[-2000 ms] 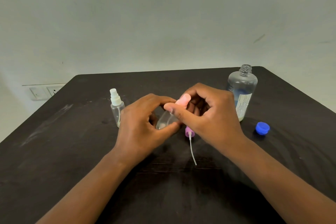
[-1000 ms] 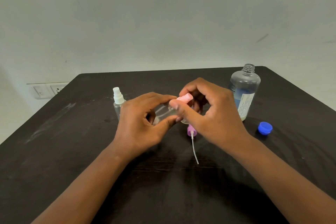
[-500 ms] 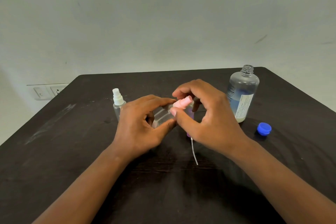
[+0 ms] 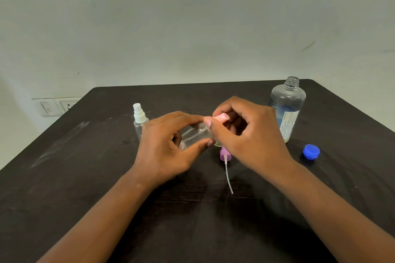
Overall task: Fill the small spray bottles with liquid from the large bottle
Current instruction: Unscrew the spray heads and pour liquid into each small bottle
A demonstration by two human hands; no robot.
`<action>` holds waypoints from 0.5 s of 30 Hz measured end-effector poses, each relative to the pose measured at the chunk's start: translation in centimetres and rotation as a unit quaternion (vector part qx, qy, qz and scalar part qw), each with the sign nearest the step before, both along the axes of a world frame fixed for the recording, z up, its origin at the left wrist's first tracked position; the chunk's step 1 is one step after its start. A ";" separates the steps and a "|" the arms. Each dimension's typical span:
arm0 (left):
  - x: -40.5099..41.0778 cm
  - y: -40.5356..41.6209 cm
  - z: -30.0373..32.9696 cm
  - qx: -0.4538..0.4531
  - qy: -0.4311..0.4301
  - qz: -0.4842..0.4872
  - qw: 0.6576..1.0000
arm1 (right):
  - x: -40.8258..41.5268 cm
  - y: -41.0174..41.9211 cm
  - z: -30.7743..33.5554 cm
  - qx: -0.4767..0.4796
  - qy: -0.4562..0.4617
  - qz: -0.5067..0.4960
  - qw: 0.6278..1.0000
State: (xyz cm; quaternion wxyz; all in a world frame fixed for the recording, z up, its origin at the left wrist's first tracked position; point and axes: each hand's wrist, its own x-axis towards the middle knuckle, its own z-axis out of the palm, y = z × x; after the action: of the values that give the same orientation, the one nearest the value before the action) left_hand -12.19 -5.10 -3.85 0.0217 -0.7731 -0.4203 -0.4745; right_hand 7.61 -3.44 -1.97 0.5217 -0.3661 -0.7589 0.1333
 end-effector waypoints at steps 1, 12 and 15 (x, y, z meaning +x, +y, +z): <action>0.0 0.0 0.0 0.001 -0.001 -0.003 1.000 | -0.1 -0.1 0.0 0.016 -0.003 0.005 1.000; 0.0 0.1 -0.4 -0.012 -0.049 -0.015 0.999 | -0.4 -0.5 -0.2 -0.004 0.031 0.030 0.999; 0.0 0.2 -0.5 -0.025 -0.076 -0.006 0.997 | -0.2 -0.6 0.6 0.034 0.148 0.023 0.988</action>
State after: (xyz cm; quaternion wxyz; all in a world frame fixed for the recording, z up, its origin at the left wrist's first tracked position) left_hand -12.22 -4.88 -4.32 -0.0323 -0.7378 -0.4276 -0.5213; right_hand 7.38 -4.08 -1.36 0.6375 -0.3066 -0.6856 0.1718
